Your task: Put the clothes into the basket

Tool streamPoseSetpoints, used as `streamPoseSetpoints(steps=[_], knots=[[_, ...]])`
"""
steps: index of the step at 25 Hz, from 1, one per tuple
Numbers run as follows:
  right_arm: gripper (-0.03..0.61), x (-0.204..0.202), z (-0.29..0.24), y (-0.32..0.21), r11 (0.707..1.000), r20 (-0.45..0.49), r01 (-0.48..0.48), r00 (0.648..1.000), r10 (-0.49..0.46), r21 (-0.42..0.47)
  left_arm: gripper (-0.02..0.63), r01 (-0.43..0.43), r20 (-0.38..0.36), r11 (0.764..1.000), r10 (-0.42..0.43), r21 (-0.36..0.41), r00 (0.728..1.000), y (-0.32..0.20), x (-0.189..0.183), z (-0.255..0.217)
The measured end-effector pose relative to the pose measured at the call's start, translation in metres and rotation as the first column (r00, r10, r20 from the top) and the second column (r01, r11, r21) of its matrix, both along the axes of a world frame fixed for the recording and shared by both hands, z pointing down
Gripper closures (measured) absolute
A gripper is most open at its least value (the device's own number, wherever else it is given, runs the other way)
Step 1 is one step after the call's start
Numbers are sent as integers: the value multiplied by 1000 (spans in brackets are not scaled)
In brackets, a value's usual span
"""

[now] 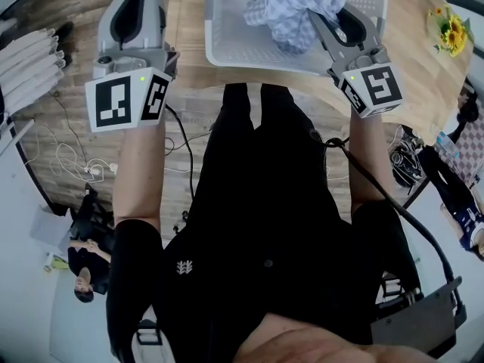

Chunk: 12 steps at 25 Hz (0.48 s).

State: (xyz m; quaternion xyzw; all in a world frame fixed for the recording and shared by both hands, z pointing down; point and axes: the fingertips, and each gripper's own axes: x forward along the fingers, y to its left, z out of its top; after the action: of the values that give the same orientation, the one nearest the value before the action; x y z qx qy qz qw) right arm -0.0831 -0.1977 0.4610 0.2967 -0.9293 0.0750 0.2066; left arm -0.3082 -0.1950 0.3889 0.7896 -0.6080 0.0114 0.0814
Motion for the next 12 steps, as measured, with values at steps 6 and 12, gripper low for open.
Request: streamPoseSetpoints(steps=[6,12], knots=[[460,-4,15,-3,999,-28,30,999,-31,-34,614,0,-9,1000,0,-21,1000,2,5,14],[408,-7,20,0,996,-43,63,997,-66,-65,613,9,-16,1000,-9,-30,1000,6,6,18]])
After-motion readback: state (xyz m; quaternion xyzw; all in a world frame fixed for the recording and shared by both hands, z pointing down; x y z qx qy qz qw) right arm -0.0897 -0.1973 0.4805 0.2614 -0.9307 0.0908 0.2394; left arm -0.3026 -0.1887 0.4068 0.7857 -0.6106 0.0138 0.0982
